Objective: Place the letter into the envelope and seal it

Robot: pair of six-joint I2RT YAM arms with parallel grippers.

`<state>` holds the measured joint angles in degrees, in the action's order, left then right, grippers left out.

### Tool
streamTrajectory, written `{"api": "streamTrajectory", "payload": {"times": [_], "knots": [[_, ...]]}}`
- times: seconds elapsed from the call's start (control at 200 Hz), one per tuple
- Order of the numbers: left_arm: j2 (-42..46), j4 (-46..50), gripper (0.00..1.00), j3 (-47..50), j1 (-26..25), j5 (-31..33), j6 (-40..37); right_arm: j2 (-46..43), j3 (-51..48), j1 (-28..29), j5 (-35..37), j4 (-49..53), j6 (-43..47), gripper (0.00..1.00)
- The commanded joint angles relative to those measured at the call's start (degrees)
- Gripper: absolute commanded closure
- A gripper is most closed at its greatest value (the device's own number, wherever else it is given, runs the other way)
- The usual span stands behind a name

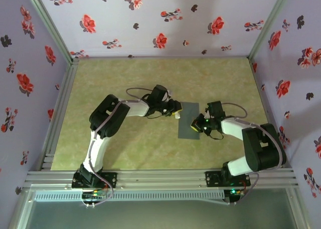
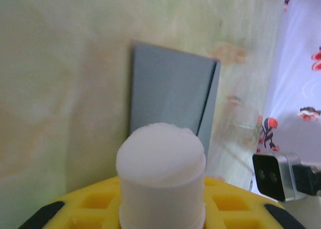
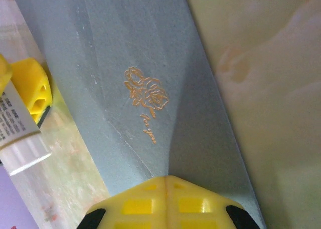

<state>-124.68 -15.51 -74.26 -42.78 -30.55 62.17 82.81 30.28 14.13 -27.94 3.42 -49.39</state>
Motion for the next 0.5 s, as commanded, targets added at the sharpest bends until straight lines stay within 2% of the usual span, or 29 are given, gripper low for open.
{"api": "streamTrajectory", "payload": {"times": [0.0,0.495], "knots": [[-1.44,1.89,1.00,-1.46,-2.04,-1.27,-1.37,-0.67,-1.18,-0.20,-0.29,-1.51,-0.97,1.00],[-2.05,1.80,1.00,-1.06,-2.13,-1.18,-1.26,3.80,-2.14,1.25,8.82,7.49,6.36,1.00]]}}
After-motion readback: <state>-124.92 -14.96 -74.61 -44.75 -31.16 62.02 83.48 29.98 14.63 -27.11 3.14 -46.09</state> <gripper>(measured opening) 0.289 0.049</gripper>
